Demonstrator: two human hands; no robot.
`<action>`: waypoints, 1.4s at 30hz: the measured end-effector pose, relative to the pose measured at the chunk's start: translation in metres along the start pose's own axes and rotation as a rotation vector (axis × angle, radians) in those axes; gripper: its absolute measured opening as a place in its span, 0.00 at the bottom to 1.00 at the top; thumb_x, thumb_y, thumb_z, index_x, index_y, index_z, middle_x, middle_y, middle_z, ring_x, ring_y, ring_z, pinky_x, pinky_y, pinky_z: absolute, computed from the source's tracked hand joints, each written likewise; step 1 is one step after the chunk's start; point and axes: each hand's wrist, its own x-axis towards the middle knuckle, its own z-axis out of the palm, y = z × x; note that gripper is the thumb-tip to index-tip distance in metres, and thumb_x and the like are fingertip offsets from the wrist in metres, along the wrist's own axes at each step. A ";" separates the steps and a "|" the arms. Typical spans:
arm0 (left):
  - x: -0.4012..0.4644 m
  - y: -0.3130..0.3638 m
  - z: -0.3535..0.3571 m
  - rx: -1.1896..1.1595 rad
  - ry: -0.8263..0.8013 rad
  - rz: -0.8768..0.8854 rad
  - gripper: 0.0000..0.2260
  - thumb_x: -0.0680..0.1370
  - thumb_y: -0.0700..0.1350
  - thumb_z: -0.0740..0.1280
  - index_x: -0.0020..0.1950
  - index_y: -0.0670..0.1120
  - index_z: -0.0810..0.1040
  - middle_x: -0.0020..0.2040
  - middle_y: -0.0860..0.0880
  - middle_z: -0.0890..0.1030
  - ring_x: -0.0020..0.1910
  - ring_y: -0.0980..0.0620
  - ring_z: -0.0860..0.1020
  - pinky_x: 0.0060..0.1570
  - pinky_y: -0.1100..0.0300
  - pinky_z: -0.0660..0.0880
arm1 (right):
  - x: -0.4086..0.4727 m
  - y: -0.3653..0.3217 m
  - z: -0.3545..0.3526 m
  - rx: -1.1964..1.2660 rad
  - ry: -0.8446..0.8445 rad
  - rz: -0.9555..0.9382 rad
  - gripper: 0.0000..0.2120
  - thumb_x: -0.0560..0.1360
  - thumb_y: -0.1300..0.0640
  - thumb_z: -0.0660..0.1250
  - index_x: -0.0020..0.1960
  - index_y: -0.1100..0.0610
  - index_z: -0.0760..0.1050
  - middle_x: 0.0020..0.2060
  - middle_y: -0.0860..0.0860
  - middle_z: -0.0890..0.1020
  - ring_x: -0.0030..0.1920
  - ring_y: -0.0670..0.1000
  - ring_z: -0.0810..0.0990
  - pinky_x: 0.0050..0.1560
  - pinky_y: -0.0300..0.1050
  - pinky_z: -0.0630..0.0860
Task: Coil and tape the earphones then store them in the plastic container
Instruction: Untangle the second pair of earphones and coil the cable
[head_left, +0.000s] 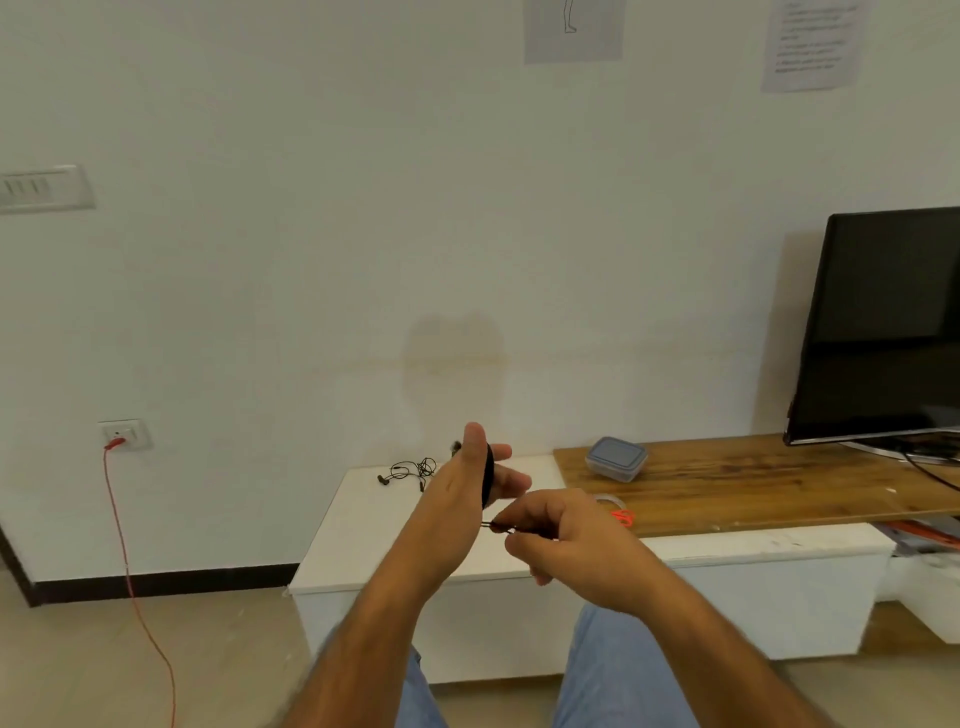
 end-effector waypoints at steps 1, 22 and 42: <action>0.000 -0.001 0.000 0.026 -0.021 -0.044 0.35 0.72 0.69 0.42 0.61 0.50 0.75 0.48 0.53 0.85 0.52 0.60 0.81 0.53 0.68 0.71 | 0.001 -0.002 -0.004 -0.161 0.026 -0.069 0.10 0.77 0.57 0.66 0.55 0.47 0.81 0.39 0.45 0.82 0.40 0.45 0.80 0.44 0.37 0.78; 0.002 -0.001 -0.009 -0.111 -0.454 -0.434 0.48 0.72 0.75 0.38 0.42 0.36 0.82 0.40 0.37 0.82 0.37 0.44 0.82 0.38 0.56 0.80 | 0.019 0.001 -0.016 -0.702 0.071 -0.750 0.05 0.75 0.52 0.69 0.48 0.50 0.83 0.48 0.46 0.82 0.48 0.47 0.77 0.43 0.44 0.77; 0.019 -0.054 -0.004 0.108 -0.238 -0.540 0.32 0.74 0.73 0.42 0.33 0.47 0.66 0.24 0.52 0.61 0.22 0.57 0.58 0.21 0.65 0.56 | 0.034 0.037 0.027 -0.063 -0.023 -0.171 0.13 0.72 0.60 0.72 0.39 0.43 0.75 0.42 0.45 0.79 0.33 0.41 0.76 0.36 0.34 0.73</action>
